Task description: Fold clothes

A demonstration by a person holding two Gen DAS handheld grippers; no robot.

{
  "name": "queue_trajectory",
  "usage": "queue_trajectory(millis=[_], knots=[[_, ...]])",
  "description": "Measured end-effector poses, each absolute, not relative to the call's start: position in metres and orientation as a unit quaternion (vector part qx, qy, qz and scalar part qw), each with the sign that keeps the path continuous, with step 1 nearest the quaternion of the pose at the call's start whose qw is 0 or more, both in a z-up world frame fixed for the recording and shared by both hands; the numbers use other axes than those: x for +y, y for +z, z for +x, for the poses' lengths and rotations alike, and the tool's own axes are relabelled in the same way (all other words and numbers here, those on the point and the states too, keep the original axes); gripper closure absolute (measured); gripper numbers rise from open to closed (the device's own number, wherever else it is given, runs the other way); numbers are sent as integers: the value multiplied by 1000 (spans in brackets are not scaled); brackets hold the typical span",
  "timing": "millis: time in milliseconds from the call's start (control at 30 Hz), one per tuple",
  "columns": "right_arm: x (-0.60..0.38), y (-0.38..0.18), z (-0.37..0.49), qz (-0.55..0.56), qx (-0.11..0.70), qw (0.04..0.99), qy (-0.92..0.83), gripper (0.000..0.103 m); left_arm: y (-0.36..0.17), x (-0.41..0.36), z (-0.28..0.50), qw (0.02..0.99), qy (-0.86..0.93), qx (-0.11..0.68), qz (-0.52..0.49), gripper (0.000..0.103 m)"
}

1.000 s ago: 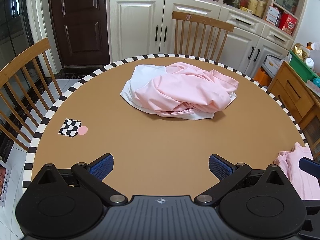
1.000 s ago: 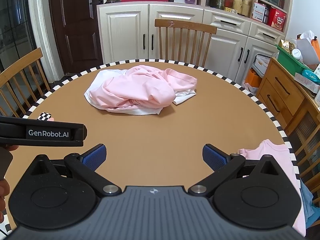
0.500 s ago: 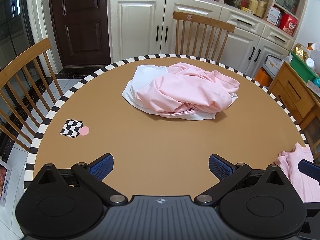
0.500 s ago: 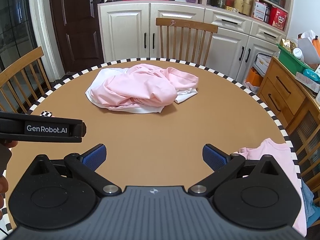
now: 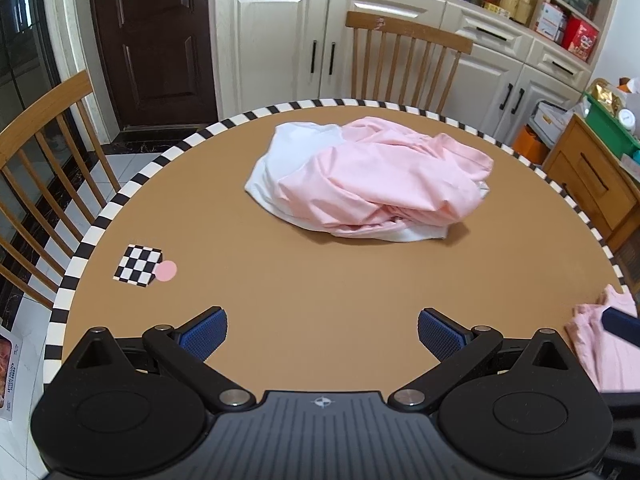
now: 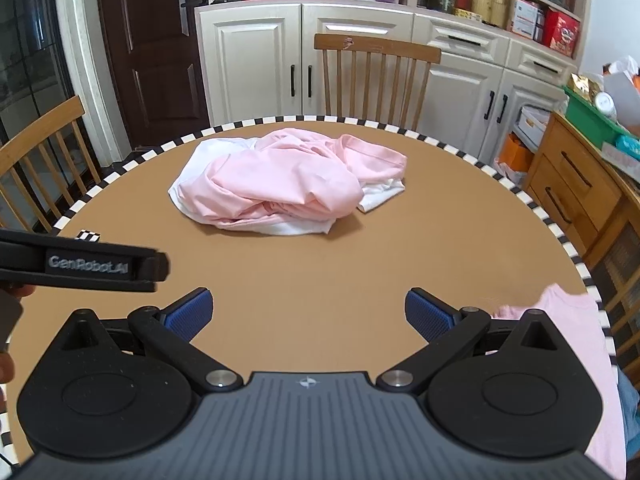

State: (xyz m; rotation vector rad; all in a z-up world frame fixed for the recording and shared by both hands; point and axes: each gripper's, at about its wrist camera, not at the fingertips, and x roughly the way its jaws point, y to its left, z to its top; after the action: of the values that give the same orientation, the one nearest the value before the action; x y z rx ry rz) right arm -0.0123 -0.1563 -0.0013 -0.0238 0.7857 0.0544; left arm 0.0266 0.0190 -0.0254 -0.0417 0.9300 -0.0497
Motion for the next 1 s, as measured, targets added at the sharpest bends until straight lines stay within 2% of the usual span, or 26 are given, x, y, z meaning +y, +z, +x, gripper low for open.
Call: queue_trajectory(millis=[200, 233, 300, 367, 400, 533, 600, 633, 667, 700, 733, 800, 900, 933, 967, 1000], knots=[[-143, -16, 25, -52, 375, 925, 44, 1, -48, 51, 48, 891, -39, 452, -32, 0], [-141, -17, 30, -53, 365, 928, 53, 6, -52, 57, 53, 890, -40, 452, -36, 0], [-136, -20, 41, -65, 345, 934, 65, 29, -59, 68, 63, 890, -43, 451, -44, 0], [-129, -26, 57, -91, 340, 933, 73, 83, -64, 76, 74, 893, -44, 446, -46, 2], [-126, -29, 67, -99, 348, 929, 80, 90, -67, 79, 80, 894, -46, 444, -46, 5], [-120, -38, 102, -118, 361, 920, 96, 92, -74, 88, 104, 891, -66, 446, -45, 7], [-122, -41, 119, -128, 361, 921, 67, 86, -77, 91, 113, 893, -72, 441, -42, 5], [-125, -42, 128, -128, 363, 921, 52, 79, -78, 92, 118, 894, -76, 440, -41, 4], [-129, -44, 136, -127, 366, 921, 39, 62, -80, 93, 122, 894, -81, 439, -43, 4], [-132, -45, 143, -125, 368, 921, 32, 55, -82, 93, 127, 893, -88, 438, -48, 4], [-135, -47, 150, -127, 371, 920, 31, 52, -84, 94, 133, 891, -98, 439, -58, 6], [-137, -54, 163, -137, 384, 913, 25, 53, -90, 94, 149, 886, -125, 439, -85, 12], [-142, -68, 180, -128, 408, 904, 12, 55, -102, 93, 182, 866, -156, 453, -142, 32], [-145, -72, 184, -116, 417, 901, 12, 63, -107, 92, 192, 862, -163, 454, -157, 39], [-147, -77, 187, -104, 427, 898, 13, 79, -111, 91, 202, 858, -170, 454, -171, 43], [-149, -80, 190, -91, 437, 895, 17, 85, -117, 90, 211, 853, -173, 458, -178, 50]])
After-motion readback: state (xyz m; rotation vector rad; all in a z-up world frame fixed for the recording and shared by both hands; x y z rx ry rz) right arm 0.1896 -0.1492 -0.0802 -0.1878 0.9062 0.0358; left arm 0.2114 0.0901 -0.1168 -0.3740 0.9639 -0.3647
